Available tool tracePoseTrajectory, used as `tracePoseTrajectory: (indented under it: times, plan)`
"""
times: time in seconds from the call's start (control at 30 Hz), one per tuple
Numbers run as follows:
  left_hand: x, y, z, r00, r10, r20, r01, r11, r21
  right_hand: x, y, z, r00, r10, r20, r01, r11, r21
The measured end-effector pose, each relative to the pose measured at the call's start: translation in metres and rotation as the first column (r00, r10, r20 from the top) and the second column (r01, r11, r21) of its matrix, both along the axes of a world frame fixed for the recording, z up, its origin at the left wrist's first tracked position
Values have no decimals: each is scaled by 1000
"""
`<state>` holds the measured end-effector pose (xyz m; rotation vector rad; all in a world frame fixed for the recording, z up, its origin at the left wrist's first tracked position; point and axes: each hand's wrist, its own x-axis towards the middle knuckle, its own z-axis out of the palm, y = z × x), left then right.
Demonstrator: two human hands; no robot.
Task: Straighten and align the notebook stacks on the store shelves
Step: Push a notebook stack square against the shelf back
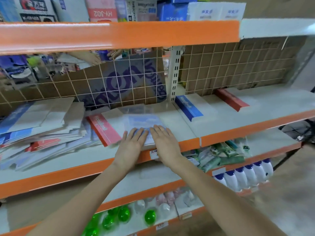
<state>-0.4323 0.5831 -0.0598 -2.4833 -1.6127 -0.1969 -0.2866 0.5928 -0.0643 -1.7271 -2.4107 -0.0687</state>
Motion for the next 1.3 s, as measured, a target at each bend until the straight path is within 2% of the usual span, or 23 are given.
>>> tracePoseTrajectory:
  times: [0.1, 0.23, 0.27, 0.37, 0.53, 0.67, 0.77, 0.93, 1.07, 1.17, 1.3]
  plan:
    - [61, 7, 14, 998, -49, -31, 50, 997, 55, 64, -1, 10, 999, -41, -33, 44, 997, 70]
    - [177, 10, 28, 962, -268, 41, 253, 941, 227, 181, -11, 20, 989, -139, -51, 146, 976, 163]
    - [209, 10, 27, 951, -298, 76, 277, 938, 210, 213, -16, 21, 983, -175, -50, 181, 968, 176]
    - [309, 12, 25, 946, -319, 59, 309, 942, 130, 309, -33, 23, 959, -284, -11, 281, 943, 176]
    - [434, 4, 22, 861, -495, 114, 471, 862, 188, 432, -51, 17, 923, -384, 11, 381, 919, 96]
    - [504, 26, 18, 853, -507, 124, 497, 862, 104, 500, -38, 8, 895, -446, -12, 446, 893, 65]
    - [549, 52, 16, 849, -515, 117, 500, 855, 140, 544, -12, 2, 886, -460, -49, 463, 883, 84]
    - [622, 126, -10, 901, -414, 133, 416, 909, 11, 618, 59, -5, 909, -416, -15, 416, 908, 45]
    - [672, 169, -29, 924, -325, 202, 341, 939, -50, 670, 112, -8, 937, -349, 17, 350, 936, -49]
    - [700, 194, -33, 948, -277, 157, 291, 954, -68, 700, 146, -14, 945, -326, 25, 327, 940, -94]
    - [723, 221, -35, 957, -237, 166, 267, 945, -187, 728, 180, -22, 950, -311, 15, 309, 936, -170]
